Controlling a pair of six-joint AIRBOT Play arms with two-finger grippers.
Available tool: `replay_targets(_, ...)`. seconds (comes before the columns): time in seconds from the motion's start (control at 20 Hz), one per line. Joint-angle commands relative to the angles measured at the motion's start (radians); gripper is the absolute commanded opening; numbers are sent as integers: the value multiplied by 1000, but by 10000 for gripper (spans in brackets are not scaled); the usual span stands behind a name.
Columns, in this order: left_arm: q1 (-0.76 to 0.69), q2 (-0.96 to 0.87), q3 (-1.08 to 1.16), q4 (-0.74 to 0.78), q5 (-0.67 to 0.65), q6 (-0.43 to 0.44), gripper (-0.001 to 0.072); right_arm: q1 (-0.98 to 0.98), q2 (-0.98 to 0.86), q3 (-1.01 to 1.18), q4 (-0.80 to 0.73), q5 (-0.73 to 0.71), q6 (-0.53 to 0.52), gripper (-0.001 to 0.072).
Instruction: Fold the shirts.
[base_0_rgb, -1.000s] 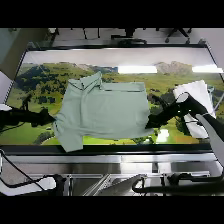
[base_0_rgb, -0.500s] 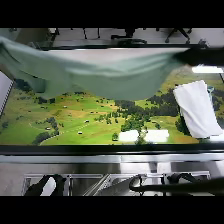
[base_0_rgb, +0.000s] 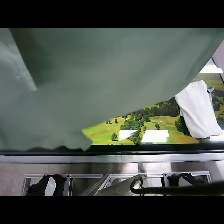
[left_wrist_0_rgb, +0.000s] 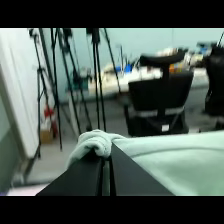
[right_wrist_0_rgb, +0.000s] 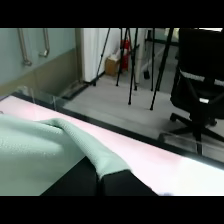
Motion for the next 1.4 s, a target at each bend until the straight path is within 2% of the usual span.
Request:
replay_targets(0.0,-2,-130,39,13,-229,-13,13,0,-49,-99,-18,52,1,15)
replay_targets(0.15,-43,-306,-23,-110,-243,16,13,26,-157,-282,22,68,-35,16)
replay_targets(0.3,-158,-512,-156,-98,-202,61,13,70,-312,-440,27,-5,-97,16)
replay_targets(0.4,-209,-674,-233,-95,-132,79,13,76,-448,-470,27,-70,-116,15)
replay_targets(0.55,-248,-958,-222,50,-83,66,13,71,-649,-467,27,-224,-127,15)
replay_targets(0.6,-254,-1048,-179,114,-90,29,12,67,-713,-459,27,-272,-126,14)
replay_targets(0.75,-262,-1268,5,189,-118,-39,13,51,-870,-393,36,-303,-122,15)
replay_targets(0.9,-264,-1347,138,188,-167,-48,13,44,-928,-332,71,-303,-124,15)
replay_targets(1.1,-264,-1342,105,188,-185,-48,13,45,-931,-326,68,-294,-139,15)
replay_targets(1.35,-264,-1344,-16,189,-85,-47,13,45,-937,-326,68,-293,-141,16)
